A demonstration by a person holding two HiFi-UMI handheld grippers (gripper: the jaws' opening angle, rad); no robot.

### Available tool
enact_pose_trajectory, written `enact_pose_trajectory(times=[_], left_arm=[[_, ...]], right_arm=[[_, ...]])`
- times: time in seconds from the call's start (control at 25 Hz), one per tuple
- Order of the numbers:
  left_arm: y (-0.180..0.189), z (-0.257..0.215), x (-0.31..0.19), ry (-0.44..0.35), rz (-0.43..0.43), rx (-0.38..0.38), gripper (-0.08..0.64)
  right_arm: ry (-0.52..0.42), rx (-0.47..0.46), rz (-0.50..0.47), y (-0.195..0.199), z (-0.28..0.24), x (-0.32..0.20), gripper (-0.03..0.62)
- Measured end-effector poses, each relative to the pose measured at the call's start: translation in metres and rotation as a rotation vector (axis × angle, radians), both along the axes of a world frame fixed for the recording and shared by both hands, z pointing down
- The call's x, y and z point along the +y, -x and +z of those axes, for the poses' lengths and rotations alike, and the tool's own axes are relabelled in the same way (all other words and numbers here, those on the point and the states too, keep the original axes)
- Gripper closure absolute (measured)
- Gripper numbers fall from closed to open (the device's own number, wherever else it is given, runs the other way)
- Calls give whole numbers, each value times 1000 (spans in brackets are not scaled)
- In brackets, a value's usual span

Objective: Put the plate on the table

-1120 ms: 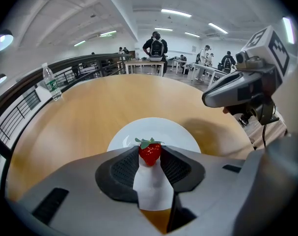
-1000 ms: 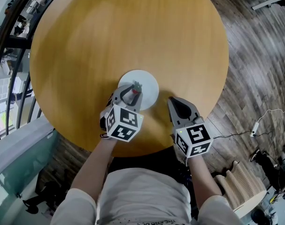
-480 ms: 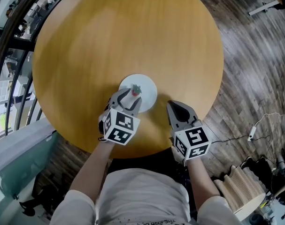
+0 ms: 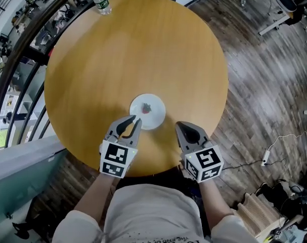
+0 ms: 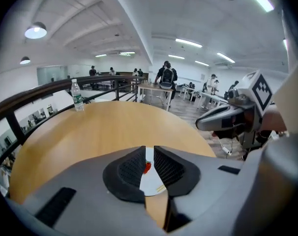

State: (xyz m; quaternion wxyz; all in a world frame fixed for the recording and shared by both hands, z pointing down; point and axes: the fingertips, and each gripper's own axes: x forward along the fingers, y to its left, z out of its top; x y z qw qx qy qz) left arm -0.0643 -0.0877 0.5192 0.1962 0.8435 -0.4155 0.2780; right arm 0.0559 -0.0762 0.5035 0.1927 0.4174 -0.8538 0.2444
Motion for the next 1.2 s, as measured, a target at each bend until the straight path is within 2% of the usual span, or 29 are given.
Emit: enact_pose_trajectory(times=[0.12, 0.36, 0.68, 1.04, 1.2], left_arm=[[5, -29, 7, -16, -44, 73, 512], [5, -74, 39, -23, -69, 165, 535], [22, -97, 58, -29, -149, 205, 535], [13, -127, 58, -103, -113, 200, 536], [12, -131, 59, -110, -111, 208, 535]], right_arm=[[-22, -5, -16, 5, -22, 6, 572], [-52, -14, -24, 7, -61, 19, 572], [-97, -37, -36, 18, -104, 31, 572], [-101, -45, -66, 18, -118, 35, 572], [-110, -44, -58, 15, -122, 34, 572]])
